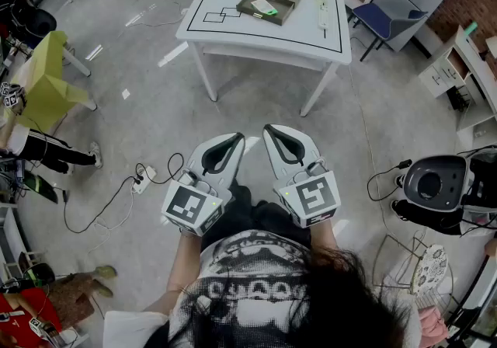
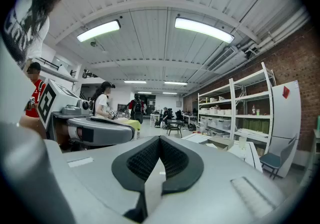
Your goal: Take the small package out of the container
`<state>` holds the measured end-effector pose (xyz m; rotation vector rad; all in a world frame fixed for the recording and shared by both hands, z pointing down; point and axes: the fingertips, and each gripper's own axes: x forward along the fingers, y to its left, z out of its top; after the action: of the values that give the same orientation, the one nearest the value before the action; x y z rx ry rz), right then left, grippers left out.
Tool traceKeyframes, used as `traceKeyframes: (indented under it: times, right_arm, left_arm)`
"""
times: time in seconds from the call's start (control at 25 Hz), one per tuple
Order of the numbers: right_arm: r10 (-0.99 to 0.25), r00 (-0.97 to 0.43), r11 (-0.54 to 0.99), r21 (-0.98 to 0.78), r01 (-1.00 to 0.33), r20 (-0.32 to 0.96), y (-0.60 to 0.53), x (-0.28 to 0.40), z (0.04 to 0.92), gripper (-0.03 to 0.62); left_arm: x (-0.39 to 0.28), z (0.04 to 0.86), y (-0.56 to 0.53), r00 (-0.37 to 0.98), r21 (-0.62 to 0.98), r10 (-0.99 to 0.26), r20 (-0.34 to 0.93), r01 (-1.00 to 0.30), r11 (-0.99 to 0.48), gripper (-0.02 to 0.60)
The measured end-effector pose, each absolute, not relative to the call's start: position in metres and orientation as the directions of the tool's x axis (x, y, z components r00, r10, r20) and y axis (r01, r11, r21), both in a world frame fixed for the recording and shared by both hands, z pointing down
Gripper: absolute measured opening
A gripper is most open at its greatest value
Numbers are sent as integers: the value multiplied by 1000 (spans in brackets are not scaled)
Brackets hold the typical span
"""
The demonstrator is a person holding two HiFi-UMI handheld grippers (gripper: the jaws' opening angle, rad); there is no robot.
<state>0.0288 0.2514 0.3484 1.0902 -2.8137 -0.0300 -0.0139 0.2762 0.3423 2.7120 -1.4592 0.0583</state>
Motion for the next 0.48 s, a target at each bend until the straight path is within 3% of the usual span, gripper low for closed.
traceKeyframes:
  times: [0.48]
  right_arm:
    - [-675,-732,736,14,-677,97,254,39,349,2]
  left_arm:
    - [-4,343,281,558,34,-827,67,-830,-557,0]
